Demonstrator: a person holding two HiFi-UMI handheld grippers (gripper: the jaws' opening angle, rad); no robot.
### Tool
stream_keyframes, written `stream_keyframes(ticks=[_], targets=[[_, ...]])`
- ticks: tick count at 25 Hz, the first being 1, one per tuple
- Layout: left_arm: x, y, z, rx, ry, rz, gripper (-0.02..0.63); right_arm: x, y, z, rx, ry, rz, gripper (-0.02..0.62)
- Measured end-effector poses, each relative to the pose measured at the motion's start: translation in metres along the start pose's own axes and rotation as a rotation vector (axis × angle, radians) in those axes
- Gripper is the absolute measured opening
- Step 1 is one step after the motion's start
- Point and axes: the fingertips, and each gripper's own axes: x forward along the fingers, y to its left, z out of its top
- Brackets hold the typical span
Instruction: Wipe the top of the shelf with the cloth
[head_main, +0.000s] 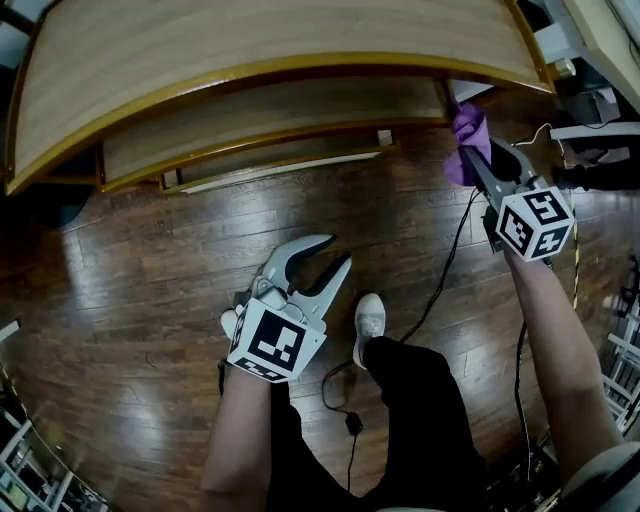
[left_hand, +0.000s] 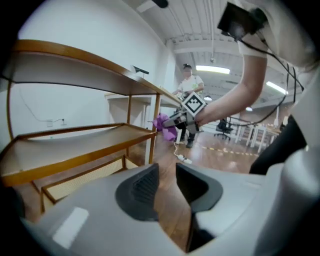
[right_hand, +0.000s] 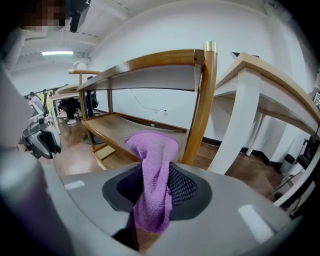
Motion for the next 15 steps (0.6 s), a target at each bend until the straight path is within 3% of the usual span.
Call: stream_keyframes(ticks=[5,9,15], targets=[[-0.058,-0.017,0.034,-0.115,0.001,0.062,0.124,-0.055,0.027,0.015,0.056,-0.006,0.058,0.121],[-0.107,-0.051,0.087,-0.122,0.047,0.060,0.124,-0.121,0.052,0.038,0.084,0.028,0.124,0.121],[-0.176,-0.091,0.198,-0.089,0.037,0.125,0.124,-0.224,0.074,0.107,0.090,-0.027,0.202,0.123]])
